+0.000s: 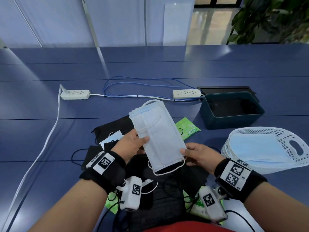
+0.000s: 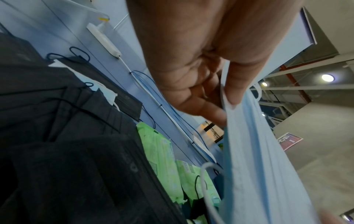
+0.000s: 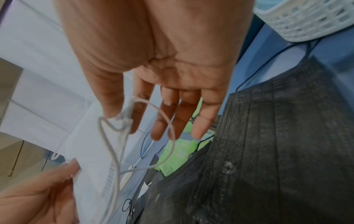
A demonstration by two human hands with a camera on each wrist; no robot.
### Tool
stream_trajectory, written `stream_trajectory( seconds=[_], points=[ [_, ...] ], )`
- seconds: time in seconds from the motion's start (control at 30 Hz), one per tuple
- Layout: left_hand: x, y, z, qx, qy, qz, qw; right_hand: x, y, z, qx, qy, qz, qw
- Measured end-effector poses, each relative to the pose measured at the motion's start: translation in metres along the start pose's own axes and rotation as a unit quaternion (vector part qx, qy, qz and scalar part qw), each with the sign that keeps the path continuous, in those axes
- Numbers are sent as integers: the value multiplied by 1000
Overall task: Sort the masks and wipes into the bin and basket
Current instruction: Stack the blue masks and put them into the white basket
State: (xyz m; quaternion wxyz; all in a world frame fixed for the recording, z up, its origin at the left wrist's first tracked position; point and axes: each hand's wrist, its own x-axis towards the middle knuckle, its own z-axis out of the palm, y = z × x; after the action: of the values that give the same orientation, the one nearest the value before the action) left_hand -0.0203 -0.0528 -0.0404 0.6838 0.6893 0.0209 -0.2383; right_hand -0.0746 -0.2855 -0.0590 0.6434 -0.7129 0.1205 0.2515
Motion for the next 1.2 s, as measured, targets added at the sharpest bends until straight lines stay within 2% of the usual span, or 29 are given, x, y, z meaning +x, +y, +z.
stream_trajectory(
  seconds=[0.17,0.33,0.43,0.53,0.67,0.77,0.87,1.03,1.2],
  points=[
    [2,-5,4,9,-27,-19,999,-1,-14,-1,-21,45,-85,995],
    [7,-4,1,-5,-2,-16,1000,1,-19,-8,-54,66,-127,988],
    [9,-4,-2,-24,8,-13,1000,3,-17,-9,-19,36,-121,992],
    [10,-4,1,-45,-20,-15,999,4,-20,-5,36,0,-98,994],
    [11,-2,10,-65,-61,-9,996,2,-31,1,14,-31,-106,994],
    [14,-1,11,-66,-30,-2,997,-1,-34,2,-60,26,-128,990],
    [15,-1,7,-75,-5,3,997,-4,-31,2,-90,47,-130,986],
    [14,-3,3,-97,-7,8,995,-4,-27,-3,-38,73,-115,990],
    [11,-2,-5,-112,-13,8,994,-3,-17,-20,10,134,-96,986]
  ],
)
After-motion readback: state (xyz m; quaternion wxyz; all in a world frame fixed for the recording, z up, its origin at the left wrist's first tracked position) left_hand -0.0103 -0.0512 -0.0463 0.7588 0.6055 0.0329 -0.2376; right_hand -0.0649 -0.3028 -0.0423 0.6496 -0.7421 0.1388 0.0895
